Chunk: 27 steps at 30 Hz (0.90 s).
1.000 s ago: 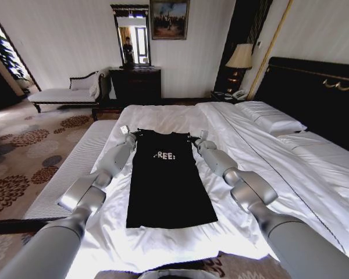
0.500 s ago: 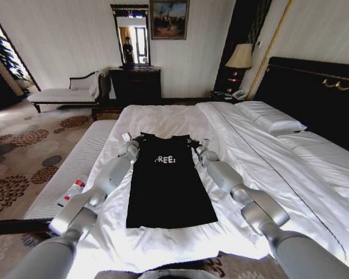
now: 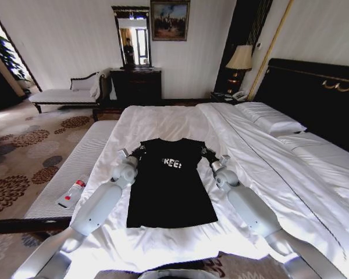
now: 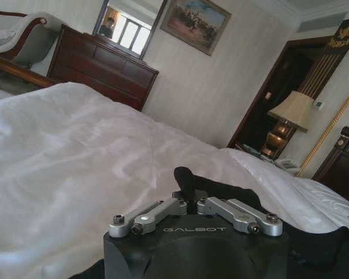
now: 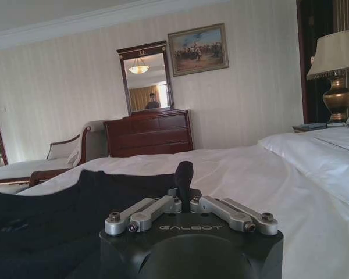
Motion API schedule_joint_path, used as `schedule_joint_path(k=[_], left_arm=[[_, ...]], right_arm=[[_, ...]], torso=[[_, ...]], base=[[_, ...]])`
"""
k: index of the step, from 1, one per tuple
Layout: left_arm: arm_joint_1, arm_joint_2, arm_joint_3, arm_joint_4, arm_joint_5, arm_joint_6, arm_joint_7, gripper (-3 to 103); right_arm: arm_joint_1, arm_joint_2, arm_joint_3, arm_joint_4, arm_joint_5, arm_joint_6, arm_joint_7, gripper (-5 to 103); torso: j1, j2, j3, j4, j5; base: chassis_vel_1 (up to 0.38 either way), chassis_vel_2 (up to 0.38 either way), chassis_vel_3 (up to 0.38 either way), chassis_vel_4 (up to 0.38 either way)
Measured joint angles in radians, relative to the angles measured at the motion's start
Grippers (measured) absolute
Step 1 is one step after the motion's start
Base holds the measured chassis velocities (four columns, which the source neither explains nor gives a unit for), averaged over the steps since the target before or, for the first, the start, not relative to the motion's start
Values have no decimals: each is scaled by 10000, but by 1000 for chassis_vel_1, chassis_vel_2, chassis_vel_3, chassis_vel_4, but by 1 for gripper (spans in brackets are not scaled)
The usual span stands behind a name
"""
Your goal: Fold the clothes on the bed.
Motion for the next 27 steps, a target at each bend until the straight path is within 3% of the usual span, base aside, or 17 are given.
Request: schedule_joint_path(k=[6,10,15,27], left_arm=[[893,154,-360,-1187,207,-6,-200,2],[2079,834,-974,-2508,399,-44,-213,2],[3337,1146,-1694,-3269,682,-87,-77,2],[4308,788,-1908,-3513,1420,-182,49,2]], right_arm=[[-466,44,-56,723,-120,9,403,1],[-1199,22,150,1720,-45,-267,796,1],[-1977,60,509,2488,-275,-415,924,1],[-3932,151,1554,3462,-1162,-310,680,1]], torso=[[0,1,0,3,-5],[2,0,0,2,-4],[0,1,0,8,-4],[4,-1,1,0,-3]], base=[[0,0,0,0],[0,0,0,0],[0,0,0,0],[0,0,0,0]])
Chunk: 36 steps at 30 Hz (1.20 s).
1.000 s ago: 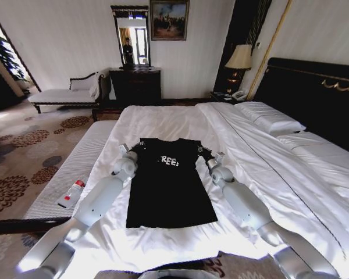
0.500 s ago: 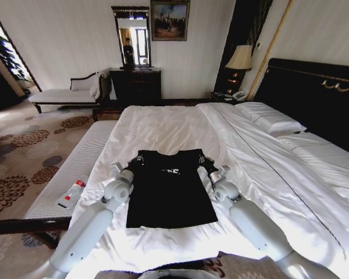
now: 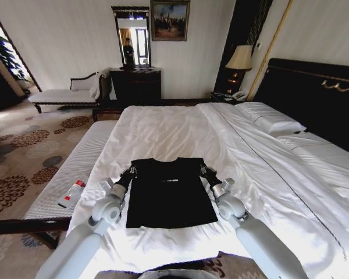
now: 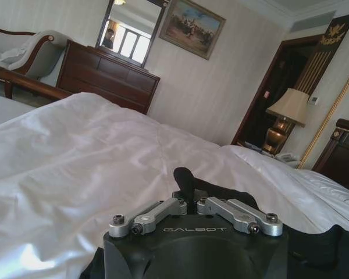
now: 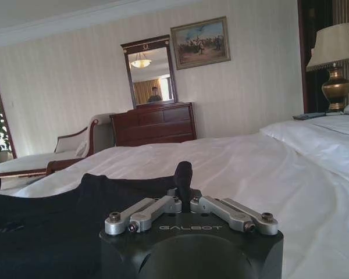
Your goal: Fold the clothes on the bed.
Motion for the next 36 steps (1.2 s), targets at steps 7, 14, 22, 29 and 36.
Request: schedule_joint_path(k=[7,14,22,29,36], left_arm=[[1119,-345,-123,-456,619,-103,70,2],[2278,-616,-260,-753,1283,-220,280,2],[2867,-647,-409,-787,1671,-295,477,2],[2913,-590,-298,-545,1804,-191,495,3],[3183,-574,-290,-507,2536,129,485,31]], right_arm=[[-1509,288,401,176,-976,513,-361,1],[-2133,461,603,43,-1378,947,-631,1],[-2730,537,785,10,-1873,1448,-1067,1],[-3004,940,719,-323,-2509,1811,-1327,3],[-3522,942,1043,-414,-2820,2171,-1926,31]], torso=[[-2,0,-1,0,0],[-2,0,-1,3,0],[-2,0,-1,2,0],[-2,0,0,2,0],[0,-1,0,0,-1]], base=[[0,0,0,0],[0,0,0,0],[0,0,0,0],[0,0,0,0],[0,0,0,0]])
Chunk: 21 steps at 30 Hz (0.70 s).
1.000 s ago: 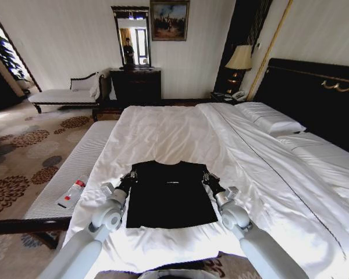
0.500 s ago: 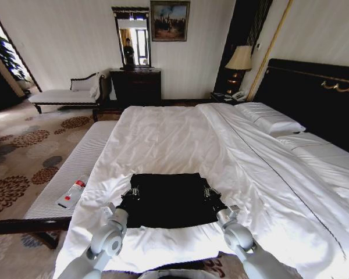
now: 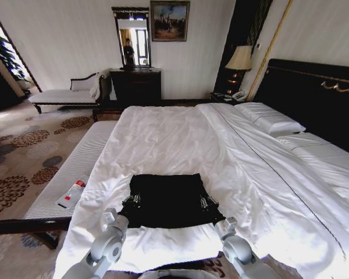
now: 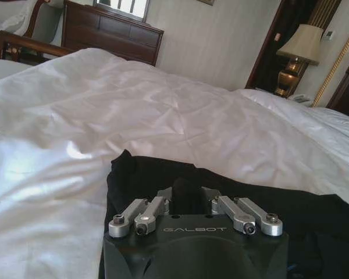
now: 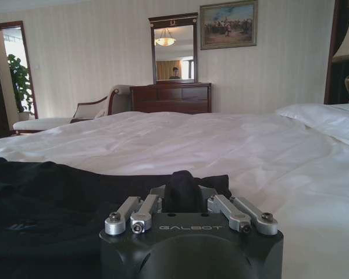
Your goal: Fold the clothes on the bed.
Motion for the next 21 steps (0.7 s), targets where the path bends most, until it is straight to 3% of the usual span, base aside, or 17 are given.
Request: schedule_joint_path(k=[7,9,11,13,14,17,19,21], left_arm=[[498,116,-23,-424,640,-142,13,53],[709,183,-76,-513,938,-306,0,64],[800,208,-184,-564,962,-375,-17,74],[805,207,-258,-589,883,-384,-35,74],[792,205,-294,-603,803,-385,-58,80],[429,245,-343,-579,293,-299,-221,96],[337,275,-333,-537,216,-263,-260,96],[-118,441,-313,-256,-293,-71,-388,100]], right_arm=[[-573,-84,417,296,113,216,-326,53],[-995,-329,651,481,371,186,-329,64],[-1209,-482,834,612,642,184,-292,75],[-1254,-542,916,708,854,136,-208,75],[-1256,-568,951,756,959,101,-152,80],[-940,-822,1110,1149,1966,-625,494,95],[-841,-884,1123,1202,2195,-823,625,95],[-276,-1144,1152,1257,3194,-1567,1156,100]], torso=[[0,0,0,2,3],[0,0,0,0,0],[-1,0,-1,-1,1],[-1,0,-1,0,1],[-1,1,0,0,1],[-1,0,0,1,0],[-1,0,0,1,0],[-1,0,1,3,2]], base=[[0,0,0,0],[0,0,0,0],[0,0,0,0],[0,0,0,0],[0,0,0,0],[0,0,0,0],[0,0,0,0],[0,0,0,0]])
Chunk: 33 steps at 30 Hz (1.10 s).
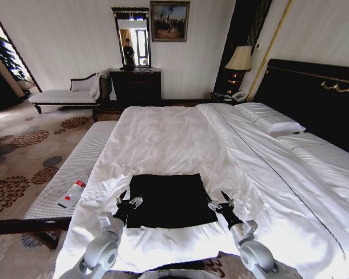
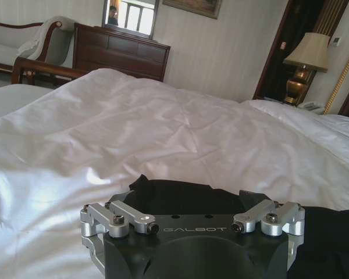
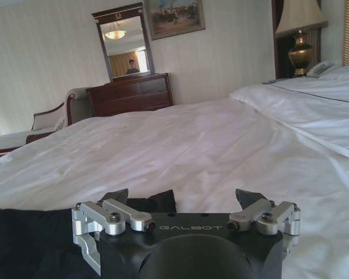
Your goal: Fold the clothes on the bed.
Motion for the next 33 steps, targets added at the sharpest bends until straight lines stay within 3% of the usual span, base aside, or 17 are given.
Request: schedule_joint_path(k=[4,6,7,11,18,30,33], left_arm=[[-581,180,6,340,-781,251,-77,100],[-1526,360,163,826,-1572,424,-108,100],[-1526,360,163,826,-1572,424,-108,100],[-3364,436,601,1980,-2689,651,-85,100],[-4612,36,1036,3681,-3936,900,-106,100],[-4625,-402,1043,4851,-4044,1072,-88,103],[-4689,-377,1047,5005,-3883,1465,-33,97]], right_arm=[[491,-181,10,-9,900,-515,415,100],[824,-338,9,-66,1295,-749,602,100],[824,-338,9,-66,1295,-749,602,100],[967,-454,-5,-79,1411,-908,690,100],[958,-432,-4,-174,1352,-1030,790,100],[1165,-393,-108,-391,1297,-1093,940,100],[1224,-387,-132,-473,1232,-1085,986,100]], torso=[[1,0,1,2,0],[1,-1,1,1,-2],[1,-1,1,1,-2],[1,-1,1,-5,0],[2,-1,2,-4,-1],[1,-1,0,0,0],[1,0,0,-1,0]], base=[[0,0,0,0],[0,0,0,0],[0,0,0,0],[0,0,0,0],[0,0,0,0],[0,0,0,0],[0,0,0,0]])
